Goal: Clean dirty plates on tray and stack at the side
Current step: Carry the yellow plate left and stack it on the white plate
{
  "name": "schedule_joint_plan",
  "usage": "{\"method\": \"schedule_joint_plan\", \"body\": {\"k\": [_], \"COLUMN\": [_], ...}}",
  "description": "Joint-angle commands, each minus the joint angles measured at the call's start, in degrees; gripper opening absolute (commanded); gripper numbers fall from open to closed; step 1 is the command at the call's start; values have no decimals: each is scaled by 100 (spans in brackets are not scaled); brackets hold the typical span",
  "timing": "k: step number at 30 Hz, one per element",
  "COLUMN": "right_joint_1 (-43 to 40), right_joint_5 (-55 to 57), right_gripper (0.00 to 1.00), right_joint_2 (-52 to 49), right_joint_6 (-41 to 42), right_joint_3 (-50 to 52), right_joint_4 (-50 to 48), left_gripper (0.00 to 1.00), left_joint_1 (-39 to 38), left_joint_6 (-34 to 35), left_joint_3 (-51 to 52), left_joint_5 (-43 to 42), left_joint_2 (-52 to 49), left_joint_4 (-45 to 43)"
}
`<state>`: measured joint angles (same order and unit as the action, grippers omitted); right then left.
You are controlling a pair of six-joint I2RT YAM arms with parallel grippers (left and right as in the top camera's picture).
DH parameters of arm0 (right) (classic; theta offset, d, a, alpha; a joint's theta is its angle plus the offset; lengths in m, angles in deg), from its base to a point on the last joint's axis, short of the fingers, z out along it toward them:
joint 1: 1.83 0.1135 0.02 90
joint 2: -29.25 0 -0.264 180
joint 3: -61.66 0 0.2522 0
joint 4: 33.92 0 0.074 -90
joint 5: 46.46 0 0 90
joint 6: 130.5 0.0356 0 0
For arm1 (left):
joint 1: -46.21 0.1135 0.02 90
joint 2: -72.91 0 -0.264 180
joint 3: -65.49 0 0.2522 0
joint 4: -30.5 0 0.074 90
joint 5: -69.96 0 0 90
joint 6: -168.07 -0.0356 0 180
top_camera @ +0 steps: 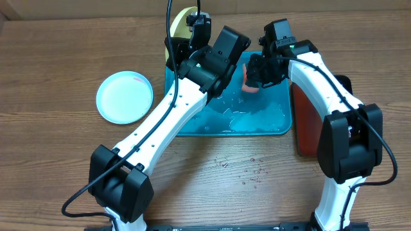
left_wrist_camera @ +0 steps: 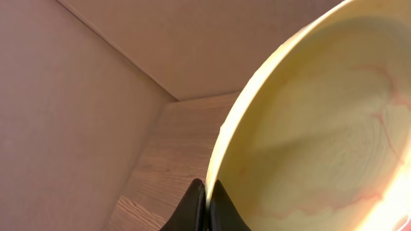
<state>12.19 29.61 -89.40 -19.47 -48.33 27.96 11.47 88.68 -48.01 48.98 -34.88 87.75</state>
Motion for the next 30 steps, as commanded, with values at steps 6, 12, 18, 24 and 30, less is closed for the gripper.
{"method": "schedule_joint_plan", "body": {"k": [6,12,18,24,30], "right_joint_1": [22,22,22,22,22], "right_joint_5": [39,37,37,37,37], "right_gripper": [4,4,4,4,4], "right_joint_2": [0,0,0,0,0], "right_joint_6": [44,44,44,44,44], "right_joint_3": [39,39,39,39,39], "right_joint_4": [17,15,20,22,20], "left_gripper": [4,4,4,4,4], "left_joint_1": [26,26,26,28,92], "left_joint_6": [321,341,378,382,380], "left_joint_3": [-48,-48,-48,-48,-48], "left_joint_5": [192,190,146,-76,-289], "left_joint_2": [7,7,7,7,7], "left_joint_4": [-46,-46,-44,-44,-28]}}
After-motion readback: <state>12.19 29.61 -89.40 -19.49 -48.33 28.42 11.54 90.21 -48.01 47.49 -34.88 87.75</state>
